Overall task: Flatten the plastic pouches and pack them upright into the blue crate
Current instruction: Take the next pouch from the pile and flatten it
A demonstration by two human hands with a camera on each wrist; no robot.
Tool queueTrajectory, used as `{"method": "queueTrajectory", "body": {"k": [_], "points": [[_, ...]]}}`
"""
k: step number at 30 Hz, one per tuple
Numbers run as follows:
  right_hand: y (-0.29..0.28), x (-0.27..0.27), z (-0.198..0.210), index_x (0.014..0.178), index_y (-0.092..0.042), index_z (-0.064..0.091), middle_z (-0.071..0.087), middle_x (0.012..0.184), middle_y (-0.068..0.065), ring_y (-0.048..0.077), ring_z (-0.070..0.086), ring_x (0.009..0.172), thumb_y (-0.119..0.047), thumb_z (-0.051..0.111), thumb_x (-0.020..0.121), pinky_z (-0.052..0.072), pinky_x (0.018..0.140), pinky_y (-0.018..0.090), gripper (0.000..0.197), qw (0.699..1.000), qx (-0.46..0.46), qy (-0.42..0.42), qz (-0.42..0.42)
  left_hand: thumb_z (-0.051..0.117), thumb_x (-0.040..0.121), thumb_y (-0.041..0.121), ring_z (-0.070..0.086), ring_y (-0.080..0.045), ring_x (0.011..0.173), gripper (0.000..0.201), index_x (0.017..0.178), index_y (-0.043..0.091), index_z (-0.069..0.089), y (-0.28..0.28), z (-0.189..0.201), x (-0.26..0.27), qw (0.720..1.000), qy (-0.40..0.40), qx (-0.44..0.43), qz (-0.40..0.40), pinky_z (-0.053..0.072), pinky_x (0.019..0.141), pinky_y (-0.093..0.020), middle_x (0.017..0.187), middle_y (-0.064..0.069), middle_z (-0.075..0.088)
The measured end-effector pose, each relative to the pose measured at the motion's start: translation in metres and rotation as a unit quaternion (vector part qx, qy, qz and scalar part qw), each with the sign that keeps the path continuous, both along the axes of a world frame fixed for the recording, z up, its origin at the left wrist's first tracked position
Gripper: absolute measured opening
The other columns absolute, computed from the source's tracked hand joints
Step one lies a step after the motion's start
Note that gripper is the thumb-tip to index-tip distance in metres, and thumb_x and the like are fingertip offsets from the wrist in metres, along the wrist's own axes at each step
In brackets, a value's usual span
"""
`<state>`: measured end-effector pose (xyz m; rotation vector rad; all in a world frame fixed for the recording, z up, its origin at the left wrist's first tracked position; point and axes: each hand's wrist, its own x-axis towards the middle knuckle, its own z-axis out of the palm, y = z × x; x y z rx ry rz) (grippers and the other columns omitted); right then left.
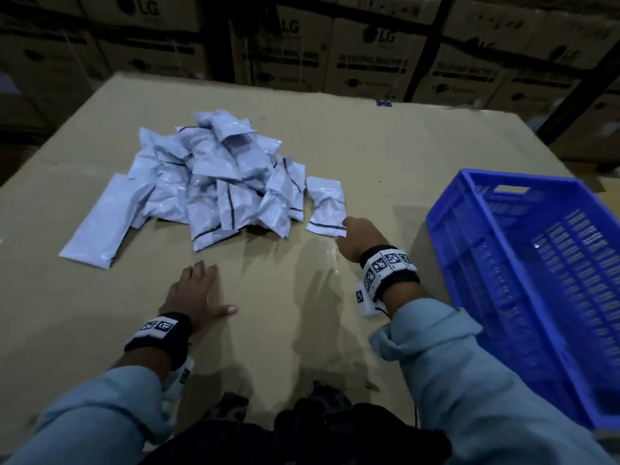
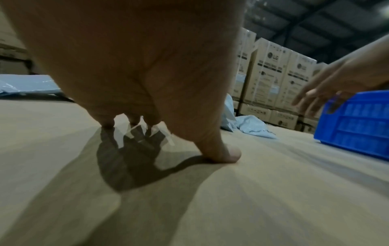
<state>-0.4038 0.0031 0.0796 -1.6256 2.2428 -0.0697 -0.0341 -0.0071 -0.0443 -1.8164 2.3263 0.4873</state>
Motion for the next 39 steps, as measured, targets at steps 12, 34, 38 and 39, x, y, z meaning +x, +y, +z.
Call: {"method": "queueTrajectory", "body": {"k": [12, 34, 38, 39], "points": [[-0.062, 0.038, -0.090, 0.158, -0.023, 0.023, -0.001, 0.169, 0.015, 0.039, 0.005, 0.154, -0.025, 0.052, 0.092, 0.023, 0.120, 0.051, 0.073, 0.984, 0.061, 0.161, 0.038, 0.001, 0.057, 0.104, -0.021, -0.034, 0.154, 0.131, 0.159, 0.026, -0.020, -0.002, -0.021, 0.015, 0.998, -0.010, 0.040, -0.056, -0.001, 0.121, -0.060, 0.166, -0.009, -0.029], [0.063, 0.078, -0.115, 0.113, -0.023, 0.068, 0.057, 0.111, 0.018, 0.040, 0.057, 0.099, -0.037, 0.068, 0.080, 0.048, 0.074, 0.044, 0.035, 0.980, -0.092, 0.165, 0.067, 0.020, 0.087, 0.086, -0.021, -0.032, 0.154, 0.103, 0.161, 0.024, -0.016, 0.018, -0.020, 0.011, 0.999, 0.003, 0.026, -0.039, -0.006, 0.122, -0.059, 0.167, -0.008, -0.026], [0.108, 0.088, -0.113, 0.089, -0.027, 0.072, 0.058, 0.117, 0.010, 0.032, 0.057, 0.103, -0.044, 0.076, 0.073, 0.048, 0.085, 0.044, 0.024, 0.980, -0.111, 0.144, 0.080, 0.018, 0.095, 0.077, -0.019, -0.032, 0.155, 0.090, 0.161, 0.026, -0.013, 0.046, -0.025, 0.010, 0.999, 0.010, 0.013, -0.029, -0.006, 0.122, -0.058, 0.168, -0.008, -0.023], [0.120, 0.090, -0.114, 0.091, -0.028, 0.072, 0.057, 0.123, 0.009, 0.030, 0.056, 0.110, -0.044, 0.074, 0.076, 0.046, 0.093, 0.046, 0.022, 0.978, -0.113, 0.152, 0.090, 0.016, 0.095, 0.076, -0.017, -0.032, 0.155, 0.088, 0.162, 0.026, -0.012, 0.053, -0.028, 0.010, 0.999, 0.014, 0.007, -0.029, -0.004, 0.122, -0.058, 0.168, -0.008, -0.020]]}}
